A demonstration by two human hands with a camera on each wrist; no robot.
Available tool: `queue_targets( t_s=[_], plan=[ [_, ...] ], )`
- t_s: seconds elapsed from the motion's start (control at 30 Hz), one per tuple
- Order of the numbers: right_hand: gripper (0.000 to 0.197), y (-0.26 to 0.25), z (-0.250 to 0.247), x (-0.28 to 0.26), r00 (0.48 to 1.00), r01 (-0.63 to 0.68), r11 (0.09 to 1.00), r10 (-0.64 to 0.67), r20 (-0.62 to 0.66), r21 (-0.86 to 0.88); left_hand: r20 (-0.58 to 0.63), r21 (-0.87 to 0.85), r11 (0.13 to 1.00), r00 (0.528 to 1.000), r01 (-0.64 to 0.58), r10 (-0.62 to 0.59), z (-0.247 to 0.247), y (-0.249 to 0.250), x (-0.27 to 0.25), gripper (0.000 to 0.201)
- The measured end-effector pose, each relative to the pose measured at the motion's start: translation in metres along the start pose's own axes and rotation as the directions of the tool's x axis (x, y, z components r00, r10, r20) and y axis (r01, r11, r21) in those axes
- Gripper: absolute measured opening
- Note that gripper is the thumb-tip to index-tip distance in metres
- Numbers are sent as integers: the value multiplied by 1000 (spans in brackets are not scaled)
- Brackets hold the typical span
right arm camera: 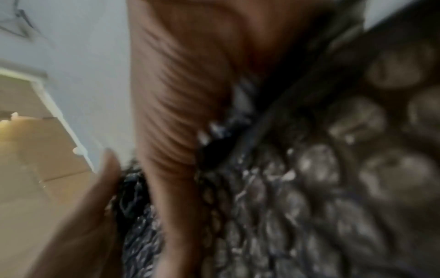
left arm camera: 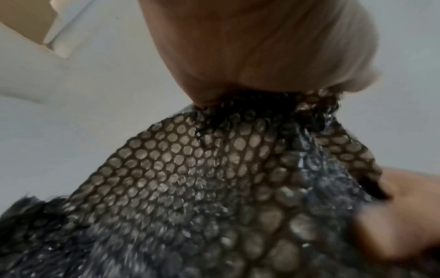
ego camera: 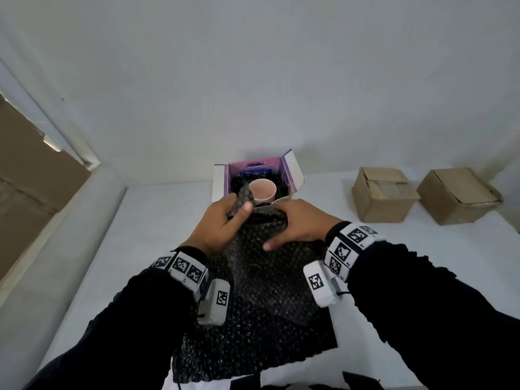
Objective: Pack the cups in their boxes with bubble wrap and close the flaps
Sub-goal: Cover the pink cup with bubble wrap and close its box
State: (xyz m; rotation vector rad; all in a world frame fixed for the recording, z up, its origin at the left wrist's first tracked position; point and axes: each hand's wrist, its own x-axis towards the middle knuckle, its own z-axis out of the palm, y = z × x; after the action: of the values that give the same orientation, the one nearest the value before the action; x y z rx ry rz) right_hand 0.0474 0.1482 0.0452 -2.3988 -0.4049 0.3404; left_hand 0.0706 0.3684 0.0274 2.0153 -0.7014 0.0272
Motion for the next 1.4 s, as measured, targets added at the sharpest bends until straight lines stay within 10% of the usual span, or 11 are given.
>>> queue_targets(
  t_s=[0.1,0.2,0.43,0.6,0.7,0.83,1.0,1.4],
  plan=[
    [34,3,2,4,1000,-1,960,-7,-28,-279,-32,126,992,999,-28,32,-5,-6,9,28],
    [19,8,-6,3,995,-83,975,71,-65,-206,61,218,972,995,-91,79,-13,-5,13,15],
    [29,-2,-26,1,990,-117,965,94,-106,-235,385,409,908,885,91,-262,-12,5,21,73],
    [29,-2,-29,3,999,-53,921,48,-23,-386,533,437,900,803,9,-267,-10,4,28,58],
    [63,2,-27,5,995,-16,860,63,76,-510,512,547,836,806,-39,-297,-16,5,31,35],
    [40,2,-26,11,998,-55,727,18,-60,-685,437,604,789,873,-108,-215,-18,13,37,21],
    [15,3,-37,16,995,-102,914,94,-38,-392,366,489,871,917,-45,-158,-22,5,40,31],
    [35,14,-52,49,975,-78,996,68,-211,-39,243,581,779,964,-236,111,-45,-16,76,41]
  ],
)
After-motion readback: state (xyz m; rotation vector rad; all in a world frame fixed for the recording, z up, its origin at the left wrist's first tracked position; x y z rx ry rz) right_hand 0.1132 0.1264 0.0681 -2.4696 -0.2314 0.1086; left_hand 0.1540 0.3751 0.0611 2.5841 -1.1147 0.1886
